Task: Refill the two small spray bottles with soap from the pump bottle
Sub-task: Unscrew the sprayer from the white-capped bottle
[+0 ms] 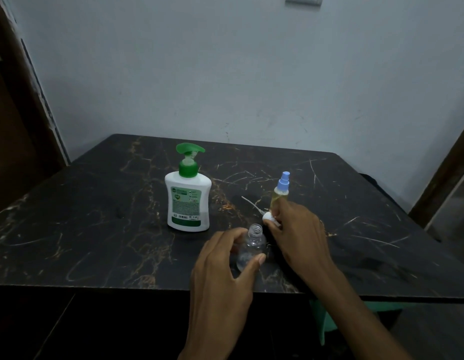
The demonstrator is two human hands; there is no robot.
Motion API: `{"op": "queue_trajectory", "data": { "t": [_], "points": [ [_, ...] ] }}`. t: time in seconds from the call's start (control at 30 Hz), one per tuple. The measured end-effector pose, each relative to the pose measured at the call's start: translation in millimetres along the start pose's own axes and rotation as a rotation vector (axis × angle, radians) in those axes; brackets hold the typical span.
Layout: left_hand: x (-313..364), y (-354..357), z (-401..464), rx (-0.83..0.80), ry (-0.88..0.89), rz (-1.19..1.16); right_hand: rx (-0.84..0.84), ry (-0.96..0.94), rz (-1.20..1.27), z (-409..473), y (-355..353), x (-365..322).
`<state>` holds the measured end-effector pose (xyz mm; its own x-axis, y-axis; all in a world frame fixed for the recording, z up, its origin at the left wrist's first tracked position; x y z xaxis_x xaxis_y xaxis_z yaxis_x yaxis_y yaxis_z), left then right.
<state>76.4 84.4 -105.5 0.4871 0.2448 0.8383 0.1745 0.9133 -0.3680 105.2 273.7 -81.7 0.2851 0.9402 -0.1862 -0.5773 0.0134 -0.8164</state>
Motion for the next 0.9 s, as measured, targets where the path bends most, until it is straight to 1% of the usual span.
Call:
{"op": "queue_trajectory", "data": {
  "t": [0.37, 0.6, 0.77, 0.83, 0.9],
  "points": [
    [1, 0, -1, -0.008, -0.002, -0.003, -0.02, 0.014, 0.046, 2, 4, 11],
    [1, -1, -1, -0.006, 0.003, 0.0, 0.01, 0.019, 0.078, 0, 6, 18],
    [2, 0, 0, -0.006, 0.004, -0.01, 0.054, 0.033, 0.065, -9, -11, 17],
    [2, 0, 0, -0.005, 0.01, -0.011, 0.102, 0.041, 0.115, -18, -23, 10],
    [3, -1, -1, -0.004, 0.014, -0.01, 0.113, 0.037, 0.242, -32, -32, 0]
  ]
}}
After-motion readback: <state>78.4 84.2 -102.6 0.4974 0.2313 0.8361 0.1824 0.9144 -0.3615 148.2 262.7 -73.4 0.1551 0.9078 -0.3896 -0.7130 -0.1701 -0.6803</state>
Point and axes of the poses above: each hand's wrist, its own z-axis towards the middle knuckle, its own y-axis out of the palm, x = y × z, the point moved 8 cm from there along z, towards the middle knuckle, and after that the axes turned 6 degrees about -y, right-handed, at the moved point
